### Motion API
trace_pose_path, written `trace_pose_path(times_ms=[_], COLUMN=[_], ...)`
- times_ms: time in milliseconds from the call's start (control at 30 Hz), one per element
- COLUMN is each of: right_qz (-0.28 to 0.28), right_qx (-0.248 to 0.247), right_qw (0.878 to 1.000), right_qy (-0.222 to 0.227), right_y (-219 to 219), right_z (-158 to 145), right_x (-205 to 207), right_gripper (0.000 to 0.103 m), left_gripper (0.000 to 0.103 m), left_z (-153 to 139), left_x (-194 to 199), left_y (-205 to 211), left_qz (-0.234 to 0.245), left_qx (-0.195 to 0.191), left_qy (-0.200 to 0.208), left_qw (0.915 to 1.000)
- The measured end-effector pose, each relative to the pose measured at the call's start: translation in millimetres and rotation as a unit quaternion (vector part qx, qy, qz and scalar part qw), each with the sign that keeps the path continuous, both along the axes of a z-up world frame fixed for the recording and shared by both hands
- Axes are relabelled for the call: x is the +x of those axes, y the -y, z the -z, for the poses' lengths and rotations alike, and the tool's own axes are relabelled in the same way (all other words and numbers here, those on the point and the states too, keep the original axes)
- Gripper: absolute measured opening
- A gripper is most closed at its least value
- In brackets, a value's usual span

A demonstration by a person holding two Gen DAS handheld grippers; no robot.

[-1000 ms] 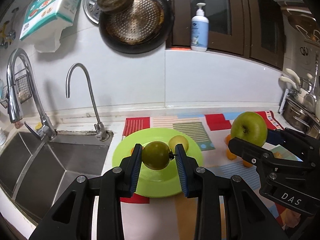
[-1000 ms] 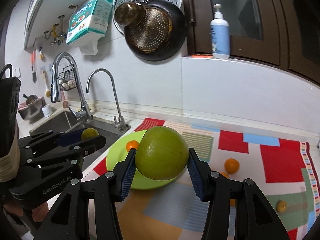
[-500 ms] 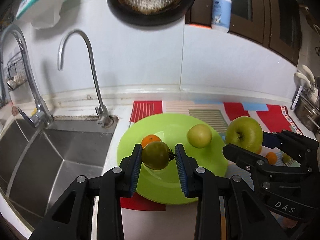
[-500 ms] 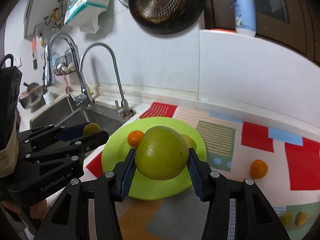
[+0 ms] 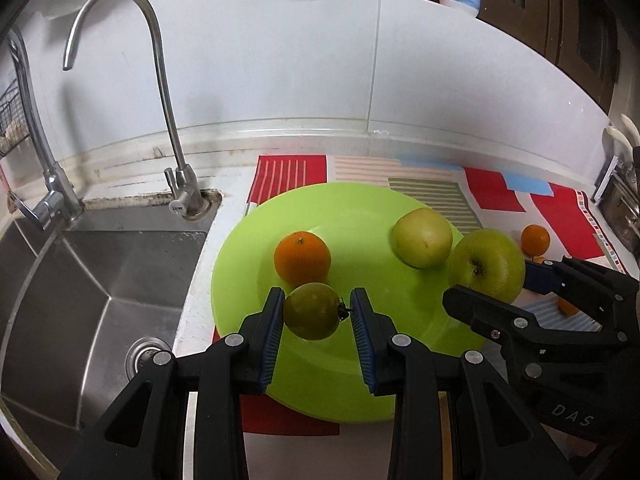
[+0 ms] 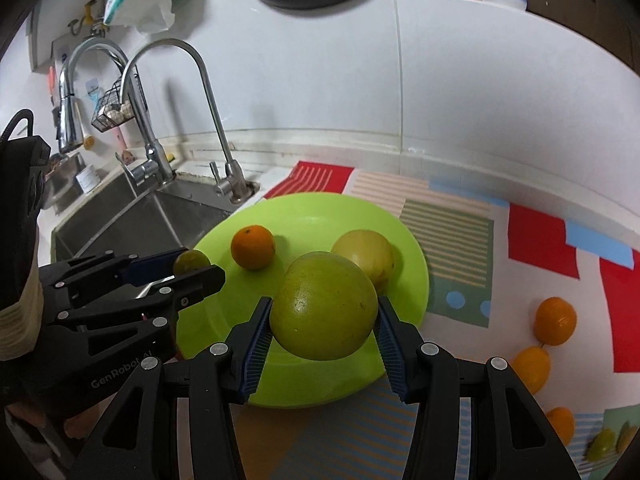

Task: Organize fruits
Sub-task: 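Carry both fruits onto the lime-green plate and open both tools, then withdraw both tools from the plate toward the remaining fruits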

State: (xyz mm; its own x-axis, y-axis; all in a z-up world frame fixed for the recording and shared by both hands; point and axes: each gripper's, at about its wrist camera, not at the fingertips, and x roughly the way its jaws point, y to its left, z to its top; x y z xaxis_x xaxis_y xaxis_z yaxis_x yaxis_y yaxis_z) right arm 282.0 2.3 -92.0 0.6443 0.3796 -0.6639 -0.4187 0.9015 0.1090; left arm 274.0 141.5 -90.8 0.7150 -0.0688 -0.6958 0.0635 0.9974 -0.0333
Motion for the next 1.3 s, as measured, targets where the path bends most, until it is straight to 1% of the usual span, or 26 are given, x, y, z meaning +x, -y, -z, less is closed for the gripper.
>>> trace_pose_path(times_ms=[67,100,133,167,200,233,300,333,433,467,500,567,600,633,767,833,900,1100,1300], right_qz=[0.0,0.001,0.004,0.009,0.016,0.021,0.027,0.032,0.038,0.041,0.044,0.052,0.055,0.059,0.075,0.08,0.086,0.104,0.122], right_qx=[0.002,0.004,0.007,0.007,0.006,0.007,0.008,0.005,0.007,0.008,0.008,0.008,0.008,0.007,0.006,0.006,0.006,0.008,0.013], right_qw=[1.0,1.0,1.0,1.0,1.0,1.0,0.999,0.999,0.999,0.999,0.999,0.998,0.998,0.998,0.996,0.996,0.995,0.992,0.989], right_qy=[-0.007,-0.009,-0.005,0.0,0.007,0.014,0.025,0.028,0.03,0.03,0.03,0.032,0.032,0.033,0.041,0.045,0.052,0.073,0.083], right_y=[0.2,0.8,1.7,2.3,3.7,5.3,8.5,10.2,15.8,17.7,20.1,24.6,26.7,28.8,39.5,44.0,48.9,63.5,82.5], right_z=[3.4,4.7,4.2,1.9,-1.6,-5.3,-12.2,-14.8,-19.3,-20.4,-21.9,-24.5,-25.7,-26.7,-34.2,-38.1,-42.8,-55.8,-64.1], right_x=[2.9,3.6,3.7,3.3,2.5,0.9,-3.7,-6.8,-14.7,-17.5,-21.4,-28.0,-31.4,-34.6,-49.8,-56.7,-65.0,-91.6,-117.0], right_gripper=[0.051,0.051,0.053,0.056,0.065,0.066,0.066,0.066,0.066,0.066,0.066,0.066,0.066,0.066,0.066,0.066,0.066,0.066,0.066], left_gripper=[0.037,0.043,0.046,0.046,0.046,0.046,0.048,0.051,0.053,0.054,0.058,0.059,0.061,0.065,0.071,0.078,0.082,0.085,0.087], left_z=[-0.5,-1.7,-2.9,-4.4,-5.9,-7.9,-12.0,-14.0,-19.2,-21.6,-23.5,-28.4,-30.6,-33.0,-42.8,-47.4,-52.3,-63.7,-71.4], left_x=[1.3,1.1,1.0,0.8,-0.2,-2.1,-8.0,-11.2,-19.1,-22.7,-25.9,-33.1,-35.9,-39.6,-54.8,-62.0,-70.5,-92.7,-112.3], left_y=[0.5,0.1,-1.1,-2.6,-3.3,-3.5,-2.7,-1.9,1.7,3.3,4.6,6.9,8.1,9.7,16.5,19.4,22.1,36.2,54.7], left_qz=[-0.001,-0.003,-0.007,-0.01,-0.011,-0.013,-0.017,-0.018,-0.017,-0.017,-0.019,-0.02,-0.02,-0.02,-0.019,-0.018,-0.02,-0.011,-0.002], left_qx=[0.004,0.004,0.003,0.0,0.0,0.001,0.005,0.005,0.008,0.011,0.014,0.015,0.015,0.016,0.023,0.024,0.023,0.024,0.016], left_qy=[0.003,0.005,0.007,0.009,0.01,0.013,0.019,0.021,0.028,0.032,0.035,0.042,0.045,0.047,0.062,0.069,0.077,0.09,0.1], left_qw=[1.0,1.0,0.9999,0.9999,0.9999,0.9998,0.9997,0.9996,0.9994,0.9993,0.9991,0.9988,0.9987,0.9985,0.9976,0.9972,0.9966,0.9956,0.9948])
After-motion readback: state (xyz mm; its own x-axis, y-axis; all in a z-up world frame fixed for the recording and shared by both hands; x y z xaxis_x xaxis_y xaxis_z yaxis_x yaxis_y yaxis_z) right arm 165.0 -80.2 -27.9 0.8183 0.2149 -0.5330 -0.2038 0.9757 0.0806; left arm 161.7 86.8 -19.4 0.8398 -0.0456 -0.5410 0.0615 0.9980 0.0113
